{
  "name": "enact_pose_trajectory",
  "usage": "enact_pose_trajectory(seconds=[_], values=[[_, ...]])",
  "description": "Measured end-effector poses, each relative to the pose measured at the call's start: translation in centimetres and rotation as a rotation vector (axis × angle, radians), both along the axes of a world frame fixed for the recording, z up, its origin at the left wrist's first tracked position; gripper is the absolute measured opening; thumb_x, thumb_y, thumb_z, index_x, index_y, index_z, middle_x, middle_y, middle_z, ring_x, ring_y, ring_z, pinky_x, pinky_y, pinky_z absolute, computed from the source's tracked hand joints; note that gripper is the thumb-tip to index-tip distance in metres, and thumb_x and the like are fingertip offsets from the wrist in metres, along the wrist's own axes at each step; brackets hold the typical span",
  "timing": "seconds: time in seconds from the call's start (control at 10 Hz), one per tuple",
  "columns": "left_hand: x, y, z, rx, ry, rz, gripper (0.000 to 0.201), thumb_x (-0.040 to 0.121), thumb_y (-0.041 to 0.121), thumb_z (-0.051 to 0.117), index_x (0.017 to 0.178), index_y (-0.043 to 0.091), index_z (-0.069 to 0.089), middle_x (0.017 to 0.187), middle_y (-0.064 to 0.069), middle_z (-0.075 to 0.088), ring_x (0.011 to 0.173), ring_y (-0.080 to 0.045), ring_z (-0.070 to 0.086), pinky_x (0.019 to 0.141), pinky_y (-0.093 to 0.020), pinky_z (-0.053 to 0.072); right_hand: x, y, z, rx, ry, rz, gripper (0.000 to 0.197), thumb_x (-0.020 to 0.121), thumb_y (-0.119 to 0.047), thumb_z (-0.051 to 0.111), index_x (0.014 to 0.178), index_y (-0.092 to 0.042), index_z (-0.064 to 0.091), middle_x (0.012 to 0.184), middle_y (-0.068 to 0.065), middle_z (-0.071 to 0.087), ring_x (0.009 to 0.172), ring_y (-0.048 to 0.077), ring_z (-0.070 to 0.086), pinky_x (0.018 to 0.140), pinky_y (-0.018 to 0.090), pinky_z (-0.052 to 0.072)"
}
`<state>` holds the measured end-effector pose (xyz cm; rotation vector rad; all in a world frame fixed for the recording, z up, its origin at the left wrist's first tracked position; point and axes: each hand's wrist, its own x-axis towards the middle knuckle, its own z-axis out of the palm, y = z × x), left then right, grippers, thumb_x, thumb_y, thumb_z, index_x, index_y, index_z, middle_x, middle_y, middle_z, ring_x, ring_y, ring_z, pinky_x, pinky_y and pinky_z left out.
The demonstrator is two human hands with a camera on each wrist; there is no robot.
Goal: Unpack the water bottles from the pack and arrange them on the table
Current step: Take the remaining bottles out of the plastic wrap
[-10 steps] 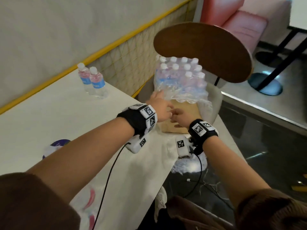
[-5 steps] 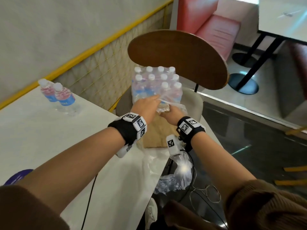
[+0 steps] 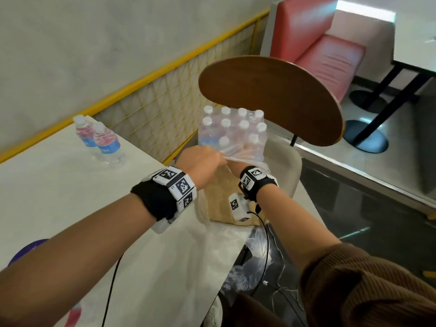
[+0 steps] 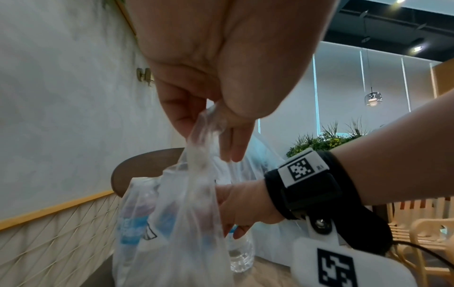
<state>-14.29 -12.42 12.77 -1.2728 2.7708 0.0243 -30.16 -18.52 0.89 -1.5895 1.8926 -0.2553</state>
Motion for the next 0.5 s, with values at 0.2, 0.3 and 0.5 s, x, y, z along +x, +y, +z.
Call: enact_pose_trajectory(seconds=[0.2, 0.3, 0.5], values=[[1.5, -0.5, -2.7, 0.146, 0.081, 0.139, 0.05, 0.091, 0.0, 0.041, 0.133, 0.025, 0.053, 0.155, 0.004, 0.026, 0.133, -0.026, 0.039, 0.097, -0.039, 0.045, 2.0, 2.7, -0.2, 0.119, 0.097, 0.173, 0.041, 0.1, -0.019, 0.041, 0.14, -0.012, 0.04, 0.144, 0.013, 0.042, 0.134, 0.028, 0.04, 0.106, 0.032, 0.031], [2.9, 0.0, -3.8, 0.178, 0.064, 0.189, 0.052, 0.089, -0.003, 0.043, 0.134, 0.021, 0.051, 0.155, 0.004, 0.024, 0.126, -0.029, 0.046, 0.093, -0.04, 0.048, 2.8, 3.6, -1.2, 0.055, 0.11, 0.198, 0.037, 0.1, -0.019, 0.038, 0.137, -0.016, 0.04, 0.133, 0.002, 0.045, 0.127, 0.022, 0.042, 0.096, 0.017, 0.025], [2.9, 1.0, -4.2, 0.208, 0.148, 0.22, 0.052, 0.088, -0.006, 0.044, 0.132, 0.019, 0.052, 0.144, 0.001, 0.036, 0.111, -0.029, 0.057, 0.085, -0.039, 0.05, 2.7, 4.7, -2.4, 0.088, 0.256, 0.134, 0.042, 0.094, -0.02, 0.047, 0.135, -0.024, 0.042, 0.131, 0.009, 0.054, 0.116, 0.03, 0.055, 0.091, 0.037, 0.044]])
